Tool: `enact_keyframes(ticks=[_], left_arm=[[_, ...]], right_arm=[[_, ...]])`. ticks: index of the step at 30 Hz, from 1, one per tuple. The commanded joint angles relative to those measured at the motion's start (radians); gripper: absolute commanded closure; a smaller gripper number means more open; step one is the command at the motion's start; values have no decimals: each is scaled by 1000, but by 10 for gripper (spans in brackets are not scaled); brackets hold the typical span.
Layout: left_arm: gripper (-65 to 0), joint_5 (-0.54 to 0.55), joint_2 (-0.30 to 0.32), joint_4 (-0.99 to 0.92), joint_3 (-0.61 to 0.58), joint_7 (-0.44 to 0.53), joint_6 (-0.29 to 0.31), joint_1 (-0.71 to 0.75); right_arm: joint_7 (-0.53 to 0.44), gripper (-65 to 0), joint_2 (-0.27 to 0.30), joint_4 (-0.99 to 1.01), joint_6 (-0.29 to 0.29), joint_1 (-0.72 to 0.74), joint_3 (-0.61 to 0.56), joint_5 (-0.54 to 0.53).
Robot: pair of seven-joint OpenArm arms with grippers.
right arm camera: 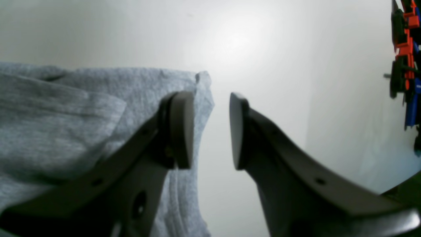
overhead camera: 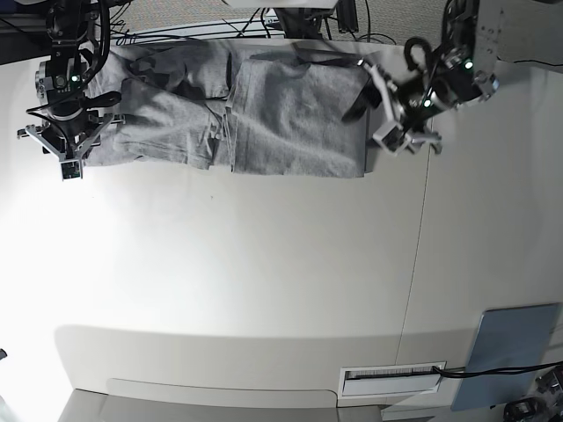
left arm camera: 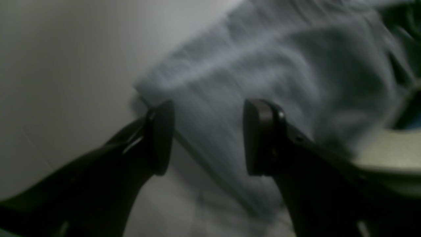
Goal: Fold the T-shirt properly
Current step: 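Move the left gripper back and the right gripper to the strip's other end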
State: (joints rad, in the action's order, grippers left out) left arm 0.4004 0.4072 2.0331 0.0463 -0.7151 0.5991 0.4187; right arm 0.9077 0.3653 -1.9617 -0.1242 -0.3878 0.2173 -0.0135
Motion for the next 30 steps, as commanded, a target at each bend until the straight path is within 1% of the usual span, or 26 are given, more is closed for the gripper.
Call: enact_keyframes(ticks=[1,3,6,7,9,11,14,19,23,25,27,29,30], left_arm=[[-319,21,14,16,19,4,18,13],[-319,31,41,16,24,0,54,40],[-319,19,80,16,23,-3,51,77],[-319,19,91,16,23,-3,34,89],[-319,21,101,16,23,-2,-25,100],[-319,23,100,16,23,8,-57,99],[-319,24,98,16,23,64,-80,97],[-319,24,66,14,8,81,-79,75],[-319,14,24,5,-50,80,-79,33],[-319,-13,6,0,-83,80,-80,16],[-319,-35,-3,-3,-106,80,-89,6],[-319,-34,-3,-3,-116,79,-106,2],[-319,-34,-2,-3,-116,78,-106,1]], right_arm=[[-21,-190,15,-16,9,5,8,6],[-22,-190,15,-16,9,5,8,6],[-22,-190,15,-16,9,6,8,6],[-22,-190,15,-16,9,5,8,6],[-22,-190,15,-16,9,6,8,6],[-22,-190,15,-16,9,5,8,6],[-22,-190,15,-16,9,5,8,6],[-12,-190,27,-16,9,0,10,6],[18,-190,34,-16,5,-1,23,5],[47,-190,34,-16,-21,-10,50,-1],[72,-190,34,-16,-64,-33,100,-57],[120,-190,34,-16,-124,-59,177,-180],[155,-190,34,-16,-159,-68,224,-258]])
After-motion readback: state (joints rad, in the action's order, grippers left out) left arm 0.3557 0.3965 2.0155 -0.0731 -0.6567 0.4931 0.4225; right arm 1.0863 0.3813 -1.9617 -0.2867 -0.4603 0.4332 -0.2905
